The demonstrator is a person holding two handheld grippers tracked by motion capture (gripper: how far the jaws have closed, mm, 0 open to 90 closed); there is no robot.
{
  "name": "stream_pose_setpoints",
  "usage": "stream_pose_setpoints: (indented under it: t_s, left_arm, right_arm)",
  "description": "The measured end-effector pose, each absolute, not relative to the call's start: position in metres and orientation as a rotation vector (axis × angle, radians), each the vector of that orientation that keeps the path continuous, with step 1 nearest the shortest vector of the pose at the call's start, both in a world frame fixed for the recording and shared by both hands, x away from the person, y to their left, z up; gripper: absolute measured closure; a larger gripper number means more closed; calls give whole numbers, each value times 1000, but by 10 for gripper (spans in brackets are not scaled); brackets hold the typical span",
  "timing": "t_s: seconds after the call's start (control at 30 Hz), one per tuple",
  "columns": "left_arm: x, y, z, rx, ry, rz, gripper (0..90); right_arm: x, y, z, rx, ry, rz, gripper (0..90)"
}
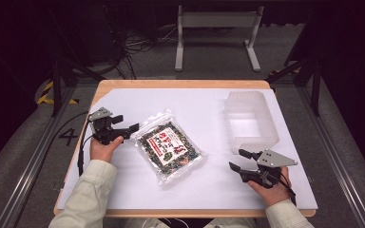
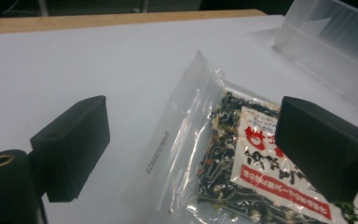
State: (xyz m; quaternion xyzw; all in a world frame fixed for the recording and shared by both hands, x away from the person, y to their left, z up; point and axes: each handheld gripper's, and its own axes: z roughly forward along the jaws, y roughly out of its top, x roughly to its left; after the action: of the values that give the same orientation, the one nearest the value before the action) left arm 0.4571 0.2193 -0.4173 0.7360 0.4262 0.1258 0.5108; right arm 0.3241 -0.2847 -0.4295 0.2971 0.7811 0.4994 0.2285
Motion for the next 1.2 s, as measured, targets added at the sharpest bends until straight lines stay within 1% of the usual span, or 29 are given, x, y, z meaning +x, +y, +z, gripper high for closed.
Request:
stream_pose_setpoints:
  t_s: [0.2, 0.27, 0.37, 0.43, 0.5, 0.63, 0.7, 0.9, 1.1, 1.2]
  left_arm:
    - [465, 217, -429, 1833, 1103, 320, 191]
    - [470, 220, -435, 1840, 1158, 289, 194]
    - [474, 221, -443, 1873, 1184, 238, 204]
    - [475, 220, -445, 1904, 1188, 235, 221]
    - [475, 219, -447, 1912, 1195, 204, 223]
    - [474, 220, -450, 1941, 1188, 190, 230]
    - [474, 218, -451, 1944, 1187, 162, 236]
    - [472, 216, -452, 1969, 1174, 145, 268]
    - [471, 217, -451, 1969, 1168, 121, 341]
    - [470, 214, -451, 1974, 1155, 94, 430]
  right_arm:
    - [319, -290, -430, 839, 2137, 1376, 388]
    - [317, -292, -429, 842, 2134, 1379, 387]
    - [316, -293, -430, 846, 2133, 1378, 385]
    - [316, -293, -430, 846, 2133, 1381, 384]
    - [317, -293, -430, 845, 2134, 1385, 381]
    - [317, -292, -430, 841, 2137, 1390, 376]
    - [318, -291, -431, 837, 2139, 1393, 374]
    - [319, -288, -431, 828, 2145, 1403, 369]
    - [320, -289, -431, 835, 2144, 1415, 364]
    - [320, -288, -431, 833, 2146, 1416, 364]
